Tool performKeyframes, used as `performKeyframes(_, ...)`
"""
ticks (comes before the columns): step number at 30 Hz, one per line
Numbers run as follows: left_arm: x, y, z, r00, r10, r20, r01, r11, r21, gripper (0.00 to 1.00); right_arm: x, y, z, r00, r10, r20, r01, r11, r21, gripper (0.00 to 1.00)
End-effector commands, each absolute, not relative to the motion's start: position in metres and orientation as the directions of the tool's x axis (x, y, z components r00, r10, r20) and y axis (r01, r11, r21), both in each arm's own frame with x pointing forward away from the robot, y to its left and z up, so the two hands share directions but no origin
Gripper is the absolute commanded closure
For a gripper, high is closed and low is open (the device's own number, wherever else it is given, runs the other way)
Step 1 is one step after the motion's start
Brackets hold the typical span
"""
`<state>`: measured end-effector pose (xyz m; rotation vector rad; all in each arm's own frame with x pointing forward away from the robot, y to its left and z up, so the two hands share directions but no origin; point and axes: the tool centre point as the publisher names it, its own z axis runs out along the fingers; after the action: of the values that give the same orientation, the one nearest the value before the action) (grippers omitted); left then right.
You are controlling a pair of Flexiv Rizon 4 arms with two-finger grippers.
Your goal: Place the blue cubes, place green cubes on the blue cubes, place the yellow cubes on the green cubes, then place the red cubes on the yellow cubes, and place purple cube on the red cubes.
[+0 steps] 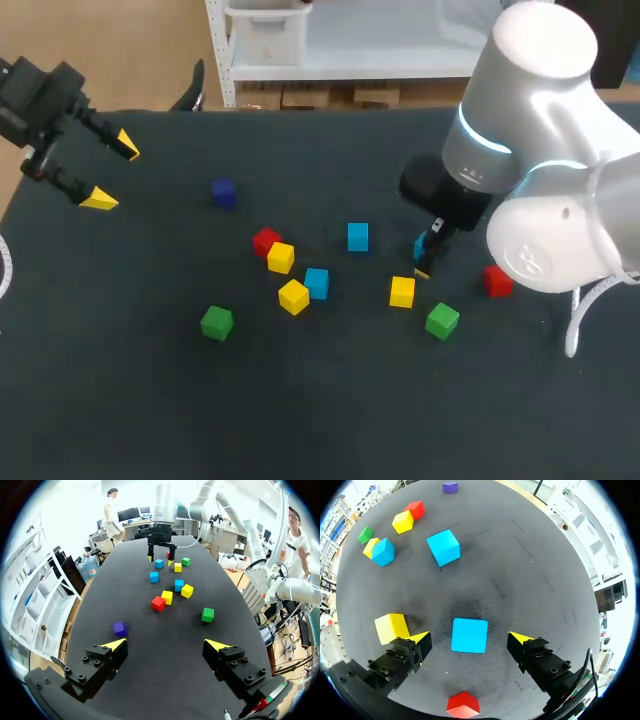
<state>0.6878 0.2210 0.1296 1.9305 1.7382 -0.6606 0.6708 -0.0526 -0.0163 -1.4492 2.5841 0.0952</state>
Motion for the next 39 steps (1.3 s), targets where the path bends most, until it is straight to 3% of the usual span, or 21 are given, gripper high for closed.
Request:
performKeyframes(1,0.688,0.221,0.129,0.089,0.776,-0.625,0.995,-0.1,0.018,0.0,0.668,-0.052,-0.02,-0.509,-0.84,-0.187,-0.852,0.523,-0.032,0.0)
performKeyframes(10,0.688,0.221,0.129,0.089,0.776,-0.625,0.995,-0.1,0.018,0.0,0.671,-0.047,-0.018,-0.485,-0.855,-0.186,-0.862,0.502,-0.061,0.0)
performKeyframes(11,0.688,0.221,0.129,0.089,0.776,-0.625,0.995,-0.1,0.018,0.0,0.672,-0.047,-0.017,-0.483,-0.856,-0.185,-0.863,0.501,-0.062,0.12)
performKeyframes(13,0.688,0.221,0.129,0.089,0.776,-0.625,0.995,-0.1,0.018,0.0,0.673,-0.046,-0.016,-0.482,-0.856,-0.184,-0.863,0.501,-0.067,0.18)
performKeyframes(14,0.688,0.221,0.129,0.089,0.776,-0.625,0.995,-0.1,0.018,0.0,0.673,-0.047,-0.015,-0.483,-0.856,-0.183,-0.862,0.501,-0.069,0.37)
performKeyframes(17,0.688,0.221,0.129,0.089,0.776,-0.625,0.995,-0.1,0.018,0.0,0.673,-0.047,-0.012,-0.483,-0.857,-0.182,-0.862,0.502,-0.074,0.51)
performKeyframes(22,0.688,0.221,0.129,0.089,0.776,-0.625,0.995,-0.1,0.018,0.0,0.672,-0.046,-0.01,-0.486,-0.856,-0.177,-0.86,0.504,-0.077,0.53)
performKeyframes(27,0.688,0.221,0.129,0.089,0.776,-0.625,0.995,-0.1,0.018,0.0,0.67,-0.047,-0.01,-0.489,-0.856,-0.169,-0.858,0.507,-0.079,0.47)
performKeyframes(33,0.688,0.221,0.129,0.089,0.776,-0.625,0.995,-0.1,0.018,0.0,0.67,-0.048,-0.01,-0.491,-0.856,-0.164,-0.857,0.508,-0.083,0.62)
performKeyframes(36,0.688,0.221,0.129,0.089,0.776,-0.625,0.995,-0.1,0.018,0.0,0.67,-0.049,-0.01,-0.493,-0.855,-0.161,-0.856,0.509,-0.085,0.64)
performKeyframes(39,0.688,0.221,0.129,0.089,0.776,-0.625,0.995,-0.1,0.018,0.0,0.67,-0.049,-0.009,-0.492,-0.856,-0.159,-0.856,0.509,-0.088,0.77)
